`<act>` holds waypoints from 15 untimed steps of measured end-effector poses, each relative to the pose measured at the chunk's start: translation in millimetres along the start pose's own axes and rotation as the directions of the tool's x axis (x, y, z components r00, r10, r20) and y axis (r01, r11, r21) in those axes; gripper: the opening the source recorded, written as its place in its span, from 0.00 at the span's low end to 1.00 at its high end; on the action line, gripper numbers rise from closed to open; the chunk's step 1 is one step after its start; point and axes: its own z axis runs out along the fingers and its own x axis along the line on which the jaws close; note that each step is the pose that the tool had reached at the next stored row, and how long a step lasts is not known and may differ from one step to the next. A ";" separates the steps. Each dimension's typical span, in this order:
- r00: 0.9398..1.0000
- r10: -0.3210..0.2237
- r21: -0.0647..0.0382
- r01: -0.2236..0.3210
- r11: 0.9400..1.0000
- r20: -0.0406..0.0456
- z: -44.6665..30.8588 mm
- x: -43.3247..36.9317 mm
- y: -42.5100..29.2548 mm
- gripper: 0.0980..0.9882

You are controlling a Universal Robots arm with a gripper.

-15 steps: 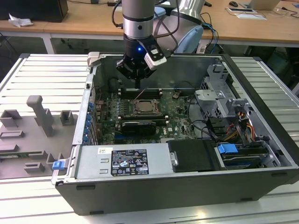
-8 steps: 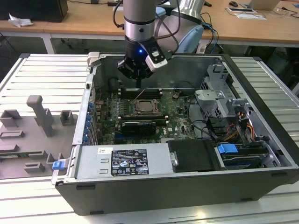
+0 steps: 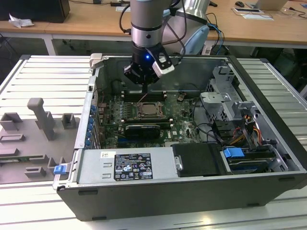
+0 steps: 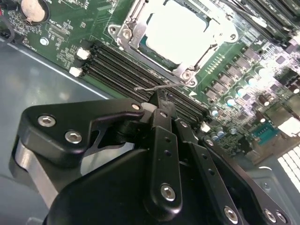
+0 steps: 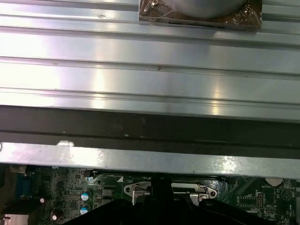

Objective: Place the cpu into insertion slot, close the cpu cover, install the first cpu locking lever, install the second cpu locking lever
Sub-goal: 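Install the first cpu locking lever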

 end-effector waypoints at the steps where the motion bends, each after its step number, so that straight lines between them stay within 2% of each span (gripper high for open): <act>1: 1.000 0.000 0.000 0.000 1.000 0.000 0.5 -1.3 -0.1 0.01; 5: 1.000 0.000 0.000 0.000 1.000 0.000 2.6 -7.1 -0.6 0.01; 7: 1.000 0.000 -0.003 0.000 1.000 0.000 3.6 -8.4 -0.8 0.01; 10: 1.000 0.008 -0.022 -0.008 1.000 0.001 7.9 -11.0 -3.6 0.01; 11: 1.000 0.008 -0.022 -0.008 1.000 0.001 10.2 -14.2 -4.0 0.01; 12: 1.000 0.008 -0.006 -0.008 1.000 0.000 12.4 -17.3 -4.3 0.01; 13: 1.000 0.008 -0.001 -0.008 1.000 0.000 14.4 -19.6 -4.6 0.01; 15: 1.000 0.008 -0.001 -0.008 1.000 0.000 15.4 -21.4 -4.8 0.01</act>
